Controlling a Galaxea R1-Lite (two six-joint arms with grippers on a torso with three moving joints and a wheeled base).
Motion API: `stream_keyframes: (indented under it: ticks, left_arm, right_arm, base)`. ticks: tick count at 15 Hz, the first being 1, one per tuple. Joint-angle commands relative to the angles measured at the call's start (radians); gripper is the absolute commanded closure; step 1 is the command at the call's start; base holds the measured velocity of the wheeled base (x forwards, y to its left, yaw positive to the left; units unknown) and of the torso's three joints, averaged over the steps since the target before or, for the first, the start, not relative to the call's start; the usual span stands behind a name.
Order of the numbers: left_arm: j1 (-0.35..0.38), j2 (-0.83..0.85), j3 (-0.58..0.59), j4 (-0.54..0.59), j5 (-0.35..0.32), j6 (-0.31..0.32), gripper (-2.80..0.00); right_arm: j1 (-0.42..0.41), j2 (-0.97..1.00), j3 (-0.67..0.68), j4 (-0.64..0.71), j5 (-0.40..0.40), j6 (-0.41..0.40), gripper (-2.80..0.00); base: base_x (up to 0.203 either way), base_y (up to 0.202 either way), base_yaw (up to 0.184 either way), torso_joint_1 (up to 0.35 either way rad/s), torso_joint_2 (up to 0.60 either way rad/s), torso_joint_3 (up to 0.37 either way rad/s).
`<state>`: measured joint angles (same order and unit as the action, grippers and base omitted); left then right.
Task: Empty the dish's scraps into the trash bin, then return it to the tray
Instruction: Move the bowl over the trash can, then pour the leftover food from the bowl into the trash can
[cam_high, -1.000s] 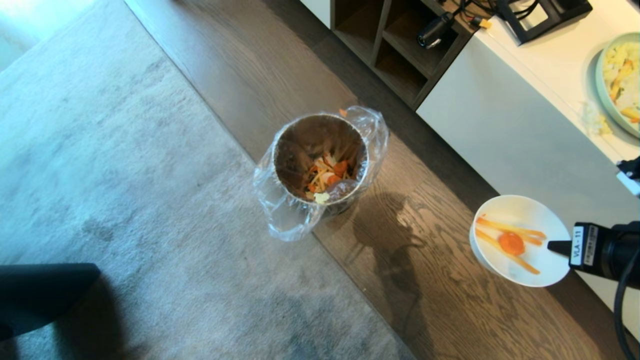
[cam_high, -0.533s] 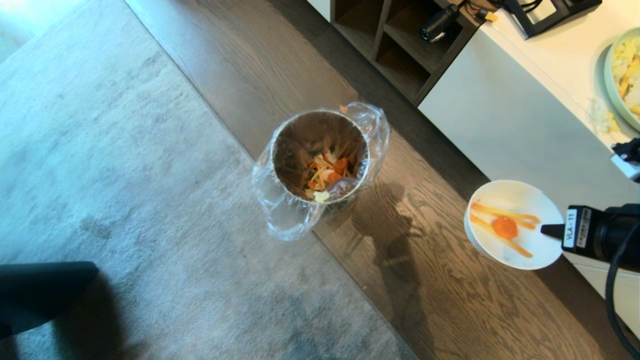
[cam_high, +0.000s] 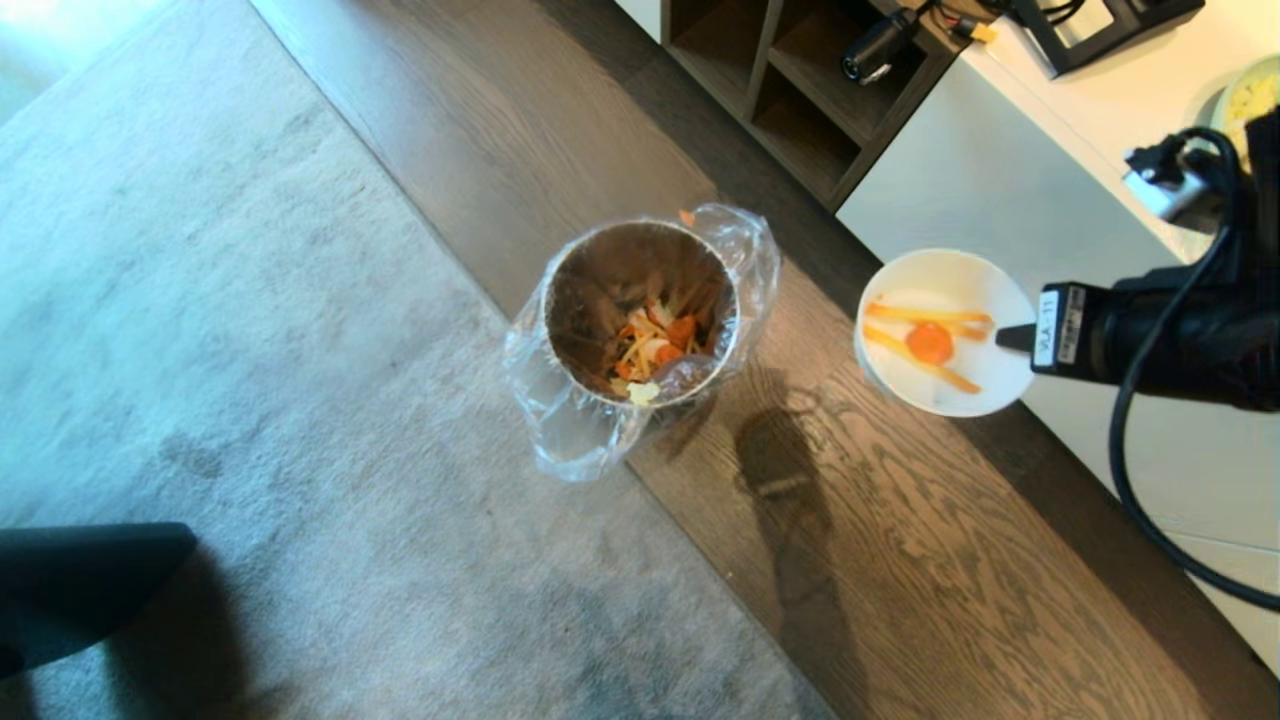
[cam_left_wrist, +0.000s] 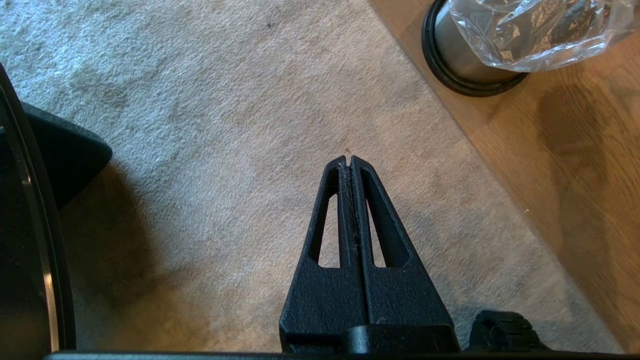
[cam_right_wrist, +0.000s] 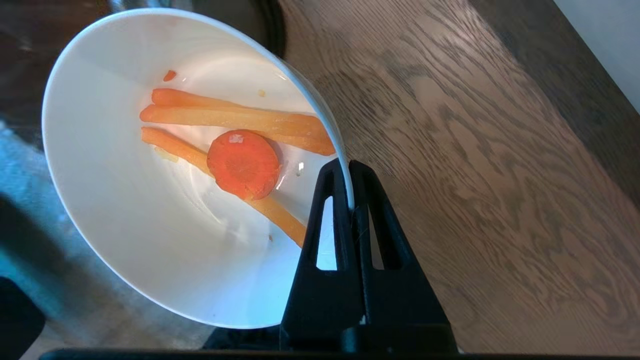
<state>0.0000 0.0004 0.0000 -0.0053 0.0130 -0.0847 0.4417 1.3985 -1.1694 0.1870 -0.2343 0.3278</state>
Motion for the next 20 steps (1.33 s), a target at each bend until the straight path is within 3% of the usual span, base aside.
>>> stream_keyframes:
  ticks: [1, 5, 7, 10, 20]
  left_arm:
    - [0.0, 0.0, 0.0, -0.001, 0.001, -0.001, 0.0]
    - [0.0, 0.0, 0.0, -0.001, 0.001, -0.001, 0.0]
    - [0.0, 0.0, 0.0, -0.001, 0.001, -0.001, 0.0]
    - [0.0, 0.0, 0.0, -0.001, 0.001, -0.001, 0.0]
    - [0.0, 0.0, 0.0, -0.001, 0.001, -0.001, 0.0]
  right_arm:
    - [0.06, 0.085, -0.132, 0.003, -0.005, -0.004, 0.0]
    - [0.13, 0.186, -0.271, -0.017, -0.024, -0.119, 0.0]
    - [0.167, 0.21, -0.276, -0.061, -0.064, -0.132, 0.0]
    - [0.227, 0.269, -0.27, -0.158, -0.147, -0.219, 0.0]
    - [0.238, 0.424, -0.262, -0.682, -0.154, -0.78, 0.0]
  base:
    - [0.0, 0.0, 0.0, 0.0, 0.0, 0.0]
    - [0.0, 0.0, 0.0, 0.0, 0.0, 0.0]
    - [0.0, 0.0, 0.0, 0.0, 0.0, 0.0]
    - [0.0, 0.0, 0.0, 0.0, 0.0, 0.0]
    - [0.0, 0.0, 0.0, 0.0, 0.0, 0.0]
